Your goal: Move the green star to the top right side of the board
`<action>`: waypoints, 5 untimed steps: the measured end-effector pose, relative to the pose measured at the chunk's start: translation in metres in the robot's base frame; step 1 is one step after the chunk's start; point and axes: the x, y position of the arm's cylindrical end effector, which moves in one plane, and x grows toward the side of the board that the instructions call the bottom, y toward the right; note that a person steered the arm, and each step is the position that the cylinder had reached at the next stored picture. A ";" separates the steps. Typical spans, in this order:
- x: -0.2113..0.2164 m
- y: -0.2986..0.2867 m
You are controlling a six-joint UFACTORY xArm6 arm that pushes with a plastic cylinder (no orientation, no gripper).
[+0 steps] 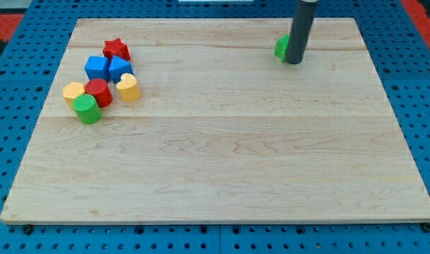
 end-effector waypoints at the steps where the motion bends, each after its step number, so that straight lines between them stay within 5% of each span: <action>1: -0.013 -0.016; 5: -0.054 -0.055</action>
